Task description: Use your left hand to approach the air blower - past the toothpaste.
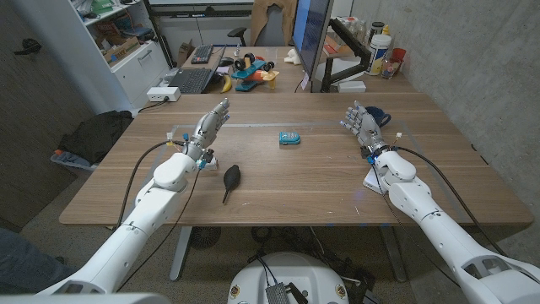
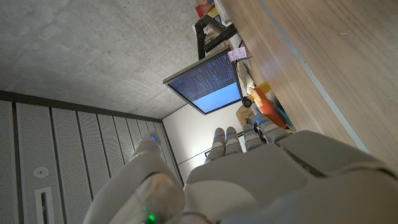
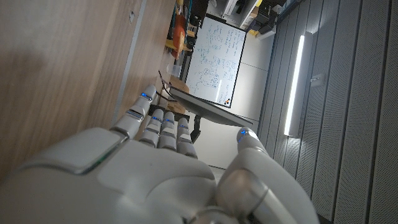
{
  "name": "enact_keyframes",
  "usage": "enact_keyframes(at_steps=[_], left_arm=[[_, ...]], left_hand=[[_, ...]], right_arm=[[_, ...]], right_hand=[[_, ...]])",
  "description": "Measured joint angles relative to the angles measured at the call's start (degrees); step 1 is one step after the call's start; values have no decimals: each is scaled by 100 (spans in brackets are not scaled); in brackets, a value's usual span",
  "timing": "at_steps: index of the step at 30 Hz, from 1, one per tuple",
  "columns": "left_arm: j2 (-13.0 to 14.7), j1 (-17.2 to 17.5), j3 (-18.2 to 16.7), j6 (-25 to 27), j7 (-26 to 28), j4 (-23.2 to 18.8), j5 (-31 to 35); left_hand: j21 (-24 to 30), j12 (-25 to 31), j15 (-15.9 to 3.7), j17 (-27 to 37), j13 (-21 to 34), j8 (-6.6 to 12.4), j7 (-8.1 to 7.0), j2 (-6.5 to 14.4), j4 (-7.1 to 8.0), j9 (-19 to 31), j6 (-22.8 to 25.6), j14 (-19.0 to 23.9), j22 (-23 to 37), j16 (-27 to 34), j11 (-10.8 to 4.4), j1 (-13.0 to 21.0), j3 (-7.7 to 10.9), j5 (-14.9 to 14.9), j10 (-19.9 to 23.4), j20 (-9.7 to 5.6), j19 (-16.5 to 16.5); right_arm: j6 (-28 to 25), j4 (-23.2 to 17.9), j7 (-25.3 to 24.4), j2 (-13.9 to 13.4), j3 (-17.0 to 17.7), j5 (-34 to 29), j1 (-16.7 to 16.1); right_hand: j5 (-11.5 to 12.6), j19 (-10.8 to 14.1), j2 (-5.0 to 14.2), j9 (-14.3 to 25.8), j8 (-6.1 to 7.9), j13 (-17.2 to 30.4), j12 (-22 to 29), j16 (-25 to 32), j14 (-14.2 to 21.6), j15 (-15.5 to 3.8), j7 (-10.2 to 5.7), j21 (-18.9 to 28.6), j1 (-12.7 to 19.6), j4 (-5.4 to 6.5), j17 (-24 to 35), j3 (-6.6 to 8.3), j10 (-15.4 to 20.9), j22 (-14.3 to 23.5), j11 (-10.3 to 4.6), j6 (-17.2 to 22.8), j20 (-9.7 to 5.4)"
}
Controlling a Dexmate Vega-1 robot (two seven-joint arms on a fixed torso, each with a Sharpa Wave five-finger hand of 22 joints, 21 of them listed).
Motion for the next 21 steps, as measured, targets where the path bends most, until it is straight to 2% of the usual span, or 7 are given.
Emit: enact_keyframes(at_steps=[21], left_arm=[[469,567,-177,-62,204,-739,312]], left_hand=[[0,40,0,1,0,23,1,98,-120,0,1,0,0,-1,-18,203,71,0,19,21,-21]], right_arm=[[37,-34,-3,35,29,-21,-7]], right_hand=[[0,20,0,-1,0,-28,0,0,9,9,0,-43,0,0,-53,0,0,0,-1,-1,21]])
